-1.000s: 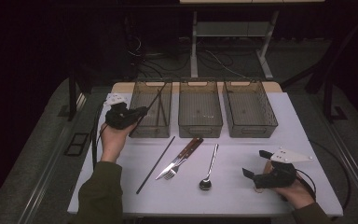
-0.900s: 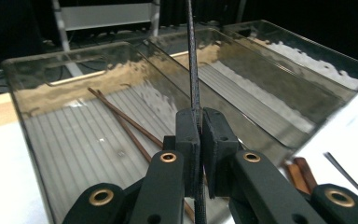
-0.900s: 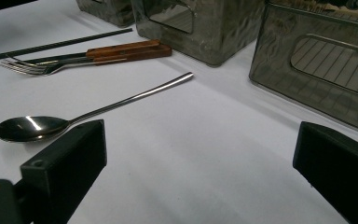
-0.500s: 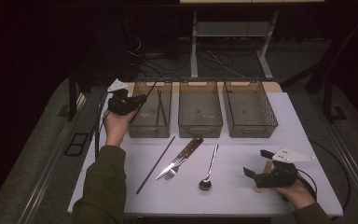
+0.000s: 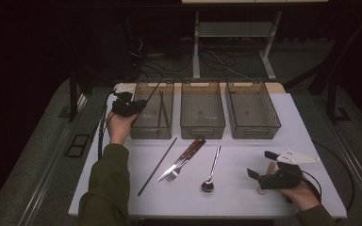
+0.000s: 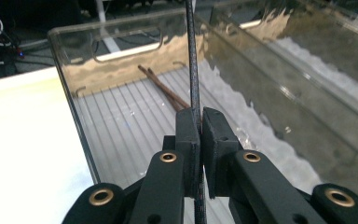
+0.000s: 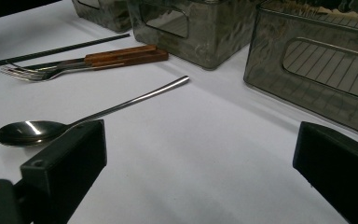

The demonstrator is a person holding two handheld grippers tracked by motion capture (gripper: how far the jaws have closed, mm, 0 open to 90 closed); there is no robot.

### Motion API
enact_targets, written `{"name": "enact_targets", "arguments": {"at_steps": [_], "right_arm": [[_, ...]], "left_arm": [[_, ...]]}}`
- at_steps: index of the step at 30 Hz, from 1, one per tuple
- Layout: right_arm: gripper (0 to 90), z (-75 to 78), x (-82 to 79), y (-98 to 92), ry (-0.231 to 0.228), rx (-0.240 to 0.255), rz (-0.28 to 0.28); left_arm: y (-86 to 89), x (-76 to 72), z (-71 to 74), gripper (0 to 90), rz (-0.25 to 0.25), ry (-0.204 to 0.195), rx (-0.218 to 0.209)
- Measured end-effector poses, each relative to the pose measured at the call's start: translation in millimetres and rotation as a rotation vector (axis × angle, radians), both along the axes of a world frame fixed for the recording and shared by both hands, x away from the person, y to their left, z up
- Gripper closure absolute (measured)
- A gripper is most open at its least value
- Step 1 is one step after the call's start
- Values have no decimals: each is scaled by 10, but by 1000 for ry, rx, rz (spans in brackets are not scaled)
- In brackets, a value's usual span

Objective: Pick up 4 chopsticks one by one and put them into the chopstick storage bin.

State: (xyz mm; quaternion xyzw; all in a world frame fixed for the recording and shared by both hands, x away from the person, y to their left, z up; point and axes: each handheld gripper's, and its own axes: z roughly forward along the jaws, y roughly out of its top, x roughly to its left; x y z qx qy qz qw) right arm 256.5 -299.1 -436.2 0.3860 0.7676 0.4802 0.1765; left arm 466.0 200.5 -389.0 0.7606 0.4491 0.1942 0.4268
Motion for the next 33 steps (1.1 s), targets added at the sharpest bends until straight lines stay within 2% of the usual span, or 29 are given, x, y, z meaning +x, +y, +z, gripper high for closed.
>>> {"name": "enact_targets", "arguments": {"at_steps": [3,7,8,12,17,20,22,27,33], "right_arm": [[22,1,0,0,-1,-1,1],[22,2,-3,-2,4,1,-2],[22,2,-3,-2,4,2,-2],[22,3,-4,-4,3,2,-2],[22,0,1,-4,-1,-2,0],[22,-1,3,-4,3,-1,-1],[22,-1,2,-3,7,1,-2],[22,-3,4,0,3,-3,-3],[22,-10,10,1,2,-11,-2]], "left_arm": [[-6,5,-29,859,1,16,14],[-4,11,-50,855,-8,34,10],[-4,9,-49,850,-10,29,14],[3,1,-25,733,2,4,11],[12,-22,33,603,9,-14,-18],[7,-68,94,564,3,-31,-21],[11,-102,136,526,-12,-27,-18],[4,-247,254,473,-33,-48,-22],[-39,-445,326,404,-71,-27,-25]]}}
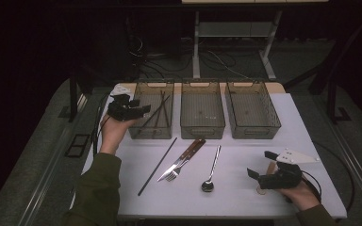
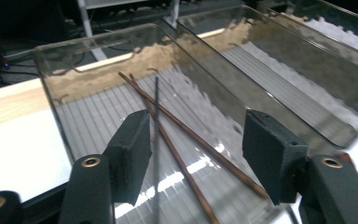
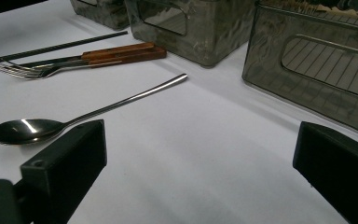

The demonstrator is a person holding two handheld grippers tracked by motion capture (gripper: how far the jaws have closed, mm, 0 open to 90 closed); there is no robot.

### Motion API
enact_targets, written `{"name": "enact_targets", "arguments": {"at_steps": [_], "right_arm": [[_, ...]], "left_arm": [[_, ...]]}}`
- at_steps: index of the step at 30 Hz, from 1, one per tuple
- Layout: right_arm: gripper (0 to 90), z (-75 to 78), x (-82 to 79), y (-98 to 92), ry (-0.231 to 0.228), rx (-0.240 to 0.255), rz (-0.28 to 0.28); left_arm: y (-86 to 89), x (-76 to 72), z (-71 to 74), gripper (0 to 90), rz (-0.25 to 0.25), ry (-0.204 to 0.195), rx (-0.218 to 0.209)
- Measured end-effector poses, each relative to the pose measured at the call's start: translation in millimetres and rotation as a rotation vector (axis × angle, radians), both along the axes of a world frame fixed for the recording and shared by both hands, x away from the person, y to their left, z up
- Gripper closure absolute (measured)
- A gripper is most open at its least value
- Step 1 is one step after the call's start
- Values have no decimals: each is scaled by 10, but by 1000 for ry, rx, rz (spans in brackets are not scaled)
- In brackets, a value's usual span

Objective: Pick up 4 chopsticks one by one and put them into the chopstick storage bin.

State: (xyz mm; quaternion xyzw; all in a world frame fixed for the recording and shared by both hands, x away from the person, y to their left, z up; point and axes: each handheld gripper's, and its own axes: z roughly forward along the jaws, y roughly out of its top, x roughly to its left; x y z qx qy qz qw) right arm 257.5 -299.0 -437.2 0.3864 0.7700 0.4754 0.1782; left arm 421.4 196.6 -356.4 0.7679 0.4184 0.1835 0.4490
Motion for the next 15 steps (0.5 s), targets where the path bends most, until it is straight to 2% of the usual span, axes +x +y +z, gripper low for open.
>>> {"name": "enact_targets", "arguments": {"at_steps": [8,15], "right_arm": [[22,-4,-3,8,6,-4,0],[22,-12,1,5,2,-3,-4]], "left_arm": [[-83,-286,-29,351,-45,1,-16],[-117,-489,-189,346,-64,9,-8]]}}
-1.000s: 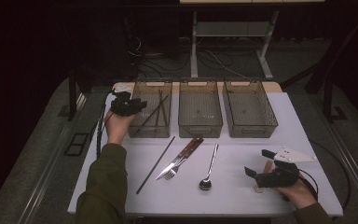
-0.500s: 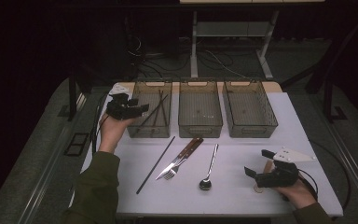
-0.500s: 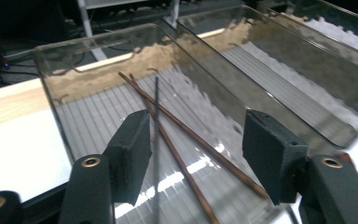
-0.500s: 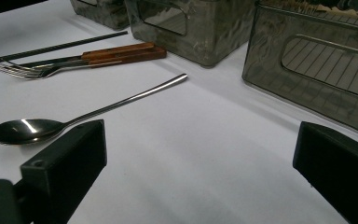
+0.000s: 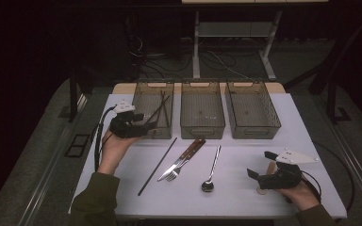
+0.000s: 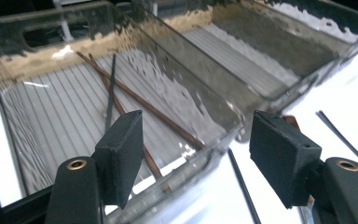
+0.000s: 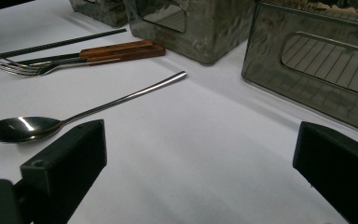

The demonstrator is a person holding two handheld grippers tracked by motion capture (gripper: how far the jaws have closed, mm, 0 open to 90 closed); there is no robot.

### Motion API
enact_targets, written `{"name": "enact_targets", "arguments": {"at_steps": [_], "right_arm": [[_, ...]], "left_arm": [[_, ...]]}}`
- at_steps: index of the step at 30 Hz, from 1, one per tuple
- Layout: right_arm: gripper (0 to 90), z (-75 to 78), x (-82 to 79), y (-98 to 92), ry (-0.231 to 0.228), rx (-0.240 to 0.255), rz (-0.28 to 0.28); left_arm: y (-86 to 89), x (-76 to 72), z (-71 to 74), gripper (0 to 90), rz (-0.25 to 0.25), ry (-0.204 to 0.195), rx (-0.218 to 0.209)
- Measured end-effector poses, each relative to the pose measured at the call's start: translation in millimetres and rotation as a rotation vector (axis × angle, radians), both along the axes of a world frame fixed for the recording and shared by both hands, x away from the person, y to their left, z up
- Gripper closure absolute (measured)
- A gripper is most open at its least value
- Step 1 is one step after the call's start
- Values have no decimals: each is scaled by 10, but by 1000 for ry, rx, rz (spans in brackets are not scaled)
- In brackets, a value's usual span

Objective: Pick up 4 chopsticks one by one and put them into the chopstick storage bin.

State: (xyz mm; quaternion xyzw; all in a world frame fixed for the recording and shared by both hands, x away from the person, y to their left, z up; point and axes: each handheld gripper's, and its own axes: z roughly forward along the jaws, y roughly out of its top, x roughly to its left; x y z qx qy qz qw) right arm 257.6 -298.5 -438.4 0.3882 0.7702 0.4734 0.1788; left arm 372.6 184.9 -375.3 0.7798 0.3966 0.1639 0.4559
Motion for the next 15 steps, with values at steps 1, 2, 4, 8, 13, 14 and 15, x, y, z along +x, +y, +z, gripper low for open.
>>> {"name": "enact_targets", "arguments": {"at_steps": [1,2,4,8,13,14,15], "right_arm": [[22,0,0,0,0,0,-1],[22,0,0,-1,-1,0,-1],[22,-1,1,0,-1,1,-2],[22,0,0,5,0,0,1],[22,-3,-5,10,-1,-11,3],[22,-3,-5,11,-1,-10,4],[22,-2,-7,13,-1,-9,4]], "left_arm": [[0,-26,-31,346,2,3,1],[1,-55,-61,346,3,5,0],[2,-106,-115,346,-1,11,1],[-6,-234,-169,346,-3,8,24],[-12,-405,-235,346,-14,9,40],[-9,-442,-246,346,-15,11,46],[-8,-479,-262,348,-12,8,45]]}}
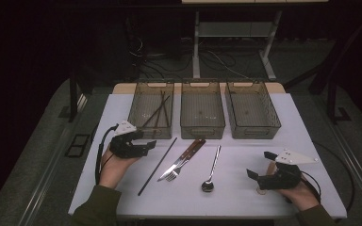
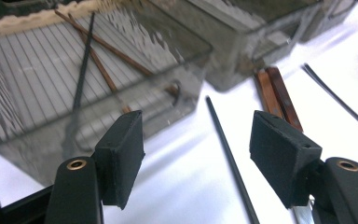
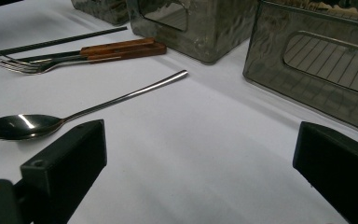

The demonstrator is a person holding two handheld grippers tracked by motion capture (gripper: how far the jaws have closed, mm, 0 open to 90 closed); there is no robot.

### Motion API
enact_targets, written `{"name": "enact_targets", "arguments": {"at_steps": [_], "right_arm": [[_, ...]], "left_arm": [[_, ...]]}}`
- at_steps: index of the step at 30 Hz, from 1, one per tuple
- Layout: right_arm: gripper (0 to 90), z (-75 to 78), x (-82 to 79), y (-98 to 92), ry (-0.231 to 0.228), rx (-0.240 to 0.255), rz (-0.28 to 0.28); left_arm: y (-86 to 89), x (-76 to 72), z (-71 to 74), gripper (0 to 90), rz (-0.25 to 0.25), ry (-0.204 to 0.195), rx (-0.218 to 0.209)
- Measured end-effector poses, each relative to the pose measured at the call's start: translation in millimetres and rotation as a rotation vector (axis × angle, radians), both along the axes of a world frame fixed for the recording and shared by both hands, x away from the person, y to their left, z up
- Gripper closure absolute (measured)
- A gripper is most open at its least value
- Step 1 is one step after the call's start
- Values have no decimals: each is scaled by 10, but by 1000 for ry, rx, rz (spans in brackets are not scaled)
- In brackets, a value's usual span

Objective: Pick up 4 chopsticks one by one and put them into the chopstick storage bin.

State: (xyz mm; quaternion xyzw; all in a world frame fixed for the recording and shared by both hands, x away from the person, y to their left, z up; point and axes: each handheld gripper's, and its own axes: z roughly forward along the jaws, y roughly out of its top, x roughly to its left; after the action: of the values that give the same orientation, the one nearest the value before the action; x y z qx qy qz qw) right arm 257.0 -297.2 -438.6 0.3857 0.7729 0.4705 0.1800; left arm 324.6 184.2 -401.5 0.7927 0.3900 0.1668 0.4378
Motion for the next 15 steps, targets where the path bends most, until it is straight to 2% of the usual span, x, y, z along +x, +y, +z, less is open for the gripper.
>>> {"name": "enact_targets", "arguments": {"at_steps": [3,7,12,15], "right_arm": [[22,1,-6,6,-1,-2,3],[22,2,-5,8,-4,-4,3],[22,1,-1,12,-3,-6,3],[22,3,-5,15,0,-5,1]], "left_arm": [[3,-113,-64,383,-5,5,12],[10,-227,-159,518,-21,31,43],[26,-265,-261,663,-27,95,23],[0,-291,-284,715,-25,108,20]]}}
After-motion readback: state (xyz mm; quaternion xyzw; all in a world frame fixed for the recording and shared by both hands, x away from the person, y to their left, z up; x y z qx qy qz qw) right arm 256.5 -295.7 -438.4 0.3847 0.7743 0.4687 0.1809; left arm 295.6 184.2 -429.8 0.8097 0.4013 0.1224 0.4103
